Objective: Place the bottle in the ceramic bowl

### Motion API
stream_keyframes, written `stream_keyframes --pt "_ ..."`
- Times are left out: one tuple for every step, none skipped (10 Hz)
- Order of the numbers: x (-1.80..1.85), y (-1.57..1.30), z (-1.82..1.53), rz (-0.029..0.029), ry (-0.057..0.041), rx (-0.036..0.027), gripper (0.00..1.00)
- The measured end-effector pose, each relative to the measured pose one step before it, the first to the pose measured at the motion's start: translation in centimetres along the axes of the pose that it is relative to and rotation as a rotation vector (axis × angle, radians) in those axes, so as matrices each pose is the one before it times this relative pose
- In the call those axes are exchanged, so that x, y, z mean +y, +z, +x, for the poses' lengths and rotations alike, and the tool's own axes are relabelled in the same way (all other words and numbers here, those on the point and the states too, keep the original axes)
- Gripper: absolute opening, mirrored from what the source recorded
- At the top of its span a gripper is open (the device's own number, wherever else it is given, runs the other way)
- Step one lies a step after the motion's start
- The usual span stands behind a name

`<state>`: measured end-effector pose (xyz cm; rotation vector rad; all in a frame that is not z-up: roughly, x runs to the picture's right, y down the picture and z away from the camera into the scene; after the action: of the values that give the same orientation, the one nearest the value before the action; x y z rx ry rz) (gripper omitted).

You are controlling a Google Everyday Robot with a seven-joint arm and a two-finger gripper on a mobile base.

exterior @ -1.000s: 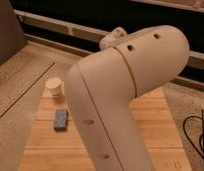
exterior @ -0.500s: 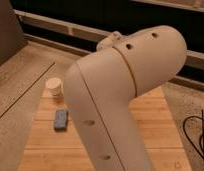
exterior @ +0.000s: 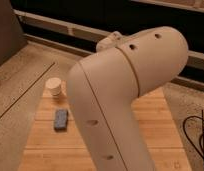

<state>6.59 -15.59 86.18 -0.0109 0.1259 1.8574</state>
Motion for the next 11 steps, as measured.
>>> stream_keyframes --pt "0.0 0.055 0.129 -0.00016 -0.00106 0.00415 0.16" --pt "-0.032 0.024 0.119 0.00083 -0.00052 0.00462 0.28" --pt "-0.02 0.006 0.08 0.00056 0.00008 0.00306 0.36" --pt "0.013 0.022 0.174 0.0001 0.00081 0.00545 0.48" --pt "-0.014 -0.037 0.077 -0.00074 0.00295 0.00285 0.56" --pt "-0.127 -0.021 0.202 0.0002 0.00575 0.0062 0.66" --pt "-0.161 -0.023 0.146 0.00115 0.0049 0.0047 0.69" --pt "-0.068 -0.021 0.081 0.00045 0.00214 0.00245 0.69" --pt "-0.264 -0.131 0.116 0.00254 0.00493 0.00397 0.69" --pt "-0.147 -0.127 0.015 0.00159 0.00421 0.00065 0.69" --pt "-0.177 -0.212 0.006 0.00212 0.005 -0.00027 0.69"
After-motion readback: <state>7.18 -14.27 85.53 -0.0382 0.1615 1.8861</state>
